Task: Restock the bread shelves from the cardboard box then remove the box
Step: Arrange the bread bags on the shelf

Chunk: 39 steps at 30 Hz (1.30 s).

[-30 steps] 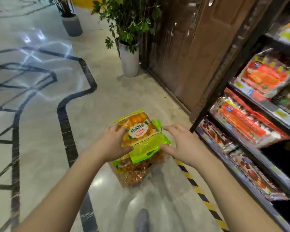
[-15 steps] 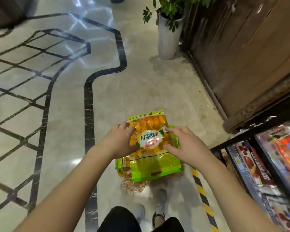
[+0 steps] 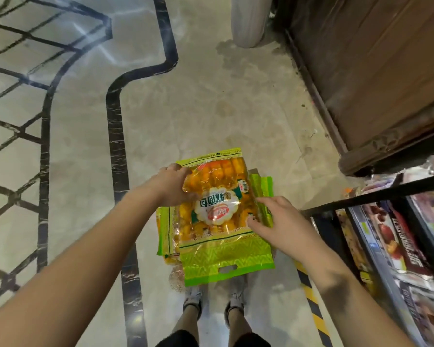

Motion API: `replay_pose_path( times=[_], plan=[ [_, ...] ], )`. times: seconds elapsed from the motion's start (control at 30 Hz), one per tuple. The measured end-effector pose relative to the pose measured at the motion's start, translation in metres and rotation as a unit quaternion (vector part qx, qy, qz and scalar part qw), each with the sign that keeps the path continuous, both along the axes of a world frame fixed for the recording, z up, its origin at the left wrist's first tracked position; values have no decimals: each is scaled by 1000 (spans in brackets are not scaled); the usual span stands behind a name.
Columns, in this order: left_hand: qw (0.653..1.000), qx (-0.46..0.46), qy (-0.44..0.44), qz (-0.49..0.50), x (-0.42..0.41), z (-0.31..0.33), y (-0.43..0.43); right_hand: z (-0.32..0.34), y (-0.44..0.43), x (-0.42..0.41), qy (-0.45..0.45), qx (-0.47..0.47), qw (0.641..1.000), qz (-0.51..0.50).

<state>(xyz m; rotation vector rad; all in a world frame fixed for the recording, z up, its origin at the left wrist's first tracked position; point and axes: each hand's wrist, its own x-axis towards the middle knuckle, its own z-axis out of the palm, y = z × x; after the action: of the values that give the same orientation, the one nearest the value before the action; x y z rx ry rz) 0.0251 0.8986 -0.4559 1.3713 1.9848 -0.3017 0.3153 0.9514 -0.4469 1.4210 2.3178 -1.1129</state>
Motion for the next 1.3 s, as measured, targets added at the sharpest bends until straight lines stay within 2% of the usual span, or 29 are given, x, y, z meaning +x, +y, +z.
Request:
replay_pose_path(
  times=[0.23,0.37,0.43,0.53,0.63,0.77,0.83,0.93,1.1,1.23,1.3],
  plan=[
    [998,10,-48,-50,-25,-59,60,-37,-22,11,31,-37,992,-113],
    [994,-14,-96,-43,-32,-91,74,-54,-51,30,41,-81,977,-195],
    [993,-30,-111,-24,-36,-101,80,-62,-67,36,70,-113,955,-264],
    [989,-61,-134,13,-47,-111,90,-71,-93,40,129,-196,899,-369],
    [983,-99,-150,24,-56,-116,96,-83,-113,38,186,-205,847,-453],
    [981,-104,-160,22,-56,-121,96,-94,-130,25,207,-238,784,-534],
    [981,-106,-163,29,-55,-121,94,-98,-139,18,234,-289,717,-590],
    [982,-95,-156,37,-57,-124,91,-100,-150,7,306,-392,583,-642],
    [980,-82,-172,59,-59,-116,84,-102,-164,-13,325,-406,573,-633],
    [970,-129,-199,60,-64,-112,73,-107,-163,-24,307,-383,617,-615],
    [963,-142,-218,66,-66,-111,65,-109,-161,-27,306,-363,627,-617]
  ],
)
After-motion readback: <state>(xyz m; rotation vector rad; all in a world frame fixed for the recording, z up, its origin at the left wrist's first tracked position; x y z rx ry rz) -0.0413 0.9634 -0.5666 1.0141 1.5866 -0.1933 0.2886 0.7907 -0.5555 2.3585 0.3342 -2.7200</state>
